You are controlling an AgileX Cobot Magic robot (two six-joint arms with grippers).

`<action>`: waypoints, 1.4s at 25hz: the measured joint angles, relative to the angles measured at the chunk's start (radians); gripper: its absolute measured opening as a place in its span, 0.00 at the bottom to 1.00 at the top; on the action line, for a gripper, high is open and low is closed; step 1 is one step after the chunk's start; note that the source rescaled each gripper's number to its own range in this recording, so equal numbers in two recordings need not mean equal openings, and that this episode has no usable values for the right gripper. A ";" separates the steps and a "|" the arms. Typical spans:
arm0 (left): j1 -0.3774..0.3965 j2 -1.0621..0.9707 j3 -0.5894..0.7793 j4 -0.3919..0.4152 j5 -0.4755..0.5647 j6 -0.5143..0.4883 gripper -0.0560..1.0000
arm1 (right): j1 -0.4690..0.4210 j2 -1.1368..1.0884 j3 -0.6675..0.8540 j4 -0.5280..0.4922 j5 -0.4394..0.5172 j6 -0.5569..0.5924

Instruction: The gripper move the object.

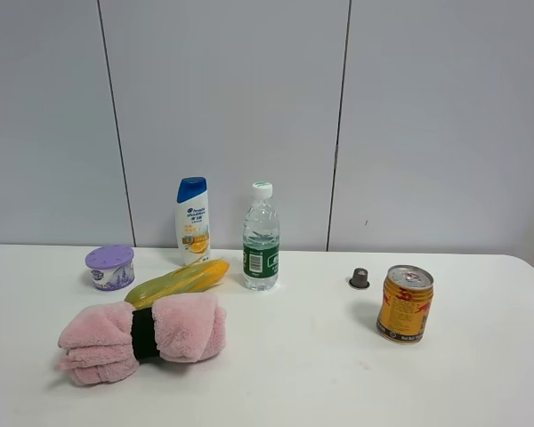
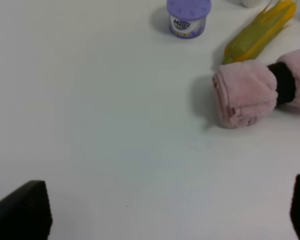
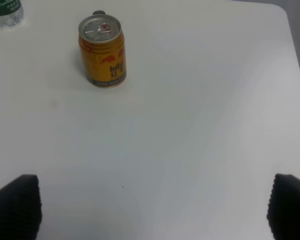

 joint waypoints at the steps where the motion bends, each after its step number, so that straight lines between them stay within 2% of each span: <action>1: 0.000 -0.018 0.015 -0.005 -0.002 0.000 0.89 | 0.000 0.000 0.000 0.000 0.000 0.000; 11: 0.000 -0.073 0.125 -0.026 -0.040 0.000 0.89 | 0.000 0.000 0.000 0.000 0.000 0.000; 35: 0.000 -0.159 0.128 -0.028 -0.056 0.000 0.89 | 0.000 0.006 0.000 0.000 0.000 0.000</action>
